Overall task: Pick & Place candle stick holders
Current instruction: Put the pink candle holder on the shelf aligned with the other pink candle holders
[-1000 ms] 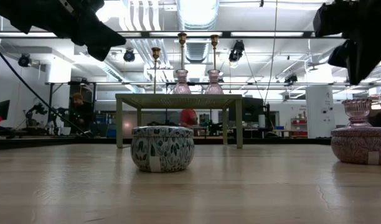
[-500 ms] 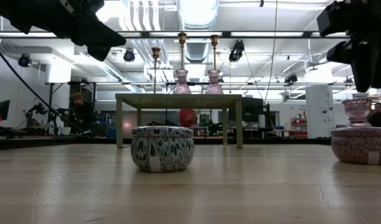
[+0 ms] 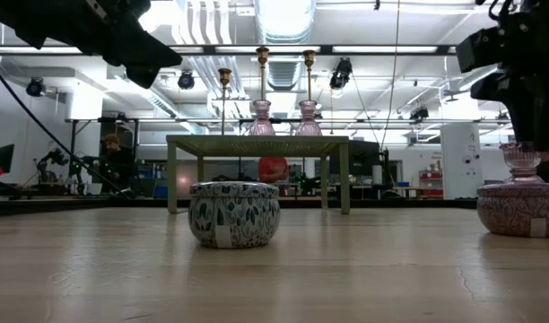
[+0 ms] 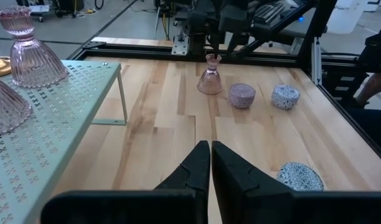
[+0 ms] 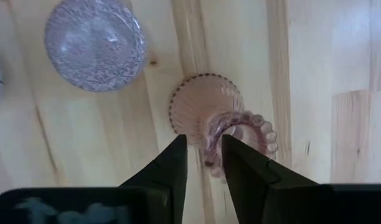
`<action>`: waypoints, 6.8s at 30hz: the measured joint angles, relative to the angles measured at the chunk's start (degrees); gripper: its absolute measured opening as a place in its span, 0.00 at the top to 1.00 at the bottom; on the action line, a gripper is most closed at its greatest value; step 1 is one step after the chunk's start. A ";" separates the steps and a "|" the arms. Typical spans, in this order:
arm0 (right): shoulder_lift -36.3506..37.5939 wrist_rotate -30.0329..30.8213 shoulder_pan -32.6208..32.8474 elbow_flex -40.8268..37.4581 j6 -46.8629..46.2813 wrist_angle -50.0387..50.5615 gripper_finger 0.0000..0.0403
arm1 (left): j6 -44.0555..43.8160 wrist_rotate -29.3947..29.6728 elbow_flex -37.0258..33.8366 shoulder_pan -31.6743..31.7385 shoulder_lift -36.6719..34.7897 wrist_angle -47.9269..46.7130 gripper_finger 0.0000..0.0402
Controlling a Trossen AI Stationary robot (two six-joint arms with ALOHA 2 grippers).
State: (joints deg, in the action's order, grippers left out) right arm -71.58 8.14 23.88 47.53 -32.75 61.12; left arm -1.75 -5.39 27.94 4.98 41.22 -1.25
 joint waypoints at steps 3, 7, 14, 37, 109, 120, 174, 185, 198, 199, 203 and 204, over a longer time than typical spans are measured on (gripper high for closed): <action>-1.88 1.07 0.00 -0.05 0.61 0.03 0.80 | 0.00 0.00 0.00 0.00 0.12 0.01 0.95; -3.94 2.80 -0.01 -0.01 2.10 0.05 0.85 | 0.00 0.02 0.00 -0.01 0.27 -0.01 0.95; -4.91 5.86 -0.34 0.17 4.50 0.00 0.93 | -0.01 0.04 0.00 -0.01 1.06 -0.01 0.95; -26.19 7.97 -13.54 27.46 28.32 -6.70 0.92 | -2.61 0.07 -0.02 -0.01 3.40 2.17 0.95; 36.93 2.49 -12.09 -17.99 20.18 -45.07 0.98 | -5.67 -1.29 -7.66 -1.65 19.24 26.41 0.74; 59.60 2.12 -12.13 -30.75 23.95 -50.56 0.98 | -6.77 -0.37 -4.53 -2.31 30.50 32.40 0.53; 69.55 2.32 -12.13 -38.71 22.86 -50.23 0.98 | -3.80 6.51 13.44 -5.40 59.05 34.25 0.61; 69.49 2.32 -12.13 -38.71 22.85 -50.23 0.98 | -4.42 6.49 13.27 -5.40 55.26 33.11 0.63; 69.49 2.33 -12.14 -38.73 22.86 -49.99 0.98 | -4.77 19.39 13.11 -5.28 31.83 14.09 0.64; 69.49 2.33 -12.14 -38.73 22.86 -49.82 0.98 | -4.76 21.78 13.11 -5.19 30.14 13.44 0.64; 69.53 2.33 -12.15 -38.74 22.84 -49.74 0.98 | -4.74 30.81 13.32 -4.05 24.39 11.99 0.64; 69.53 2.34 -12.15 -38.76 22.86 -49.68 0.98 | -4.73 32.45 13.42 -3.41 23.24 11.64 0.64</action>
State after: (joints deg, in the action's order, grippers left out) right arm -2.04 10.48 11.73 8.78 -9.89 11.44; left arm -6.48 27.06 41.36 1.57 64.46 10.39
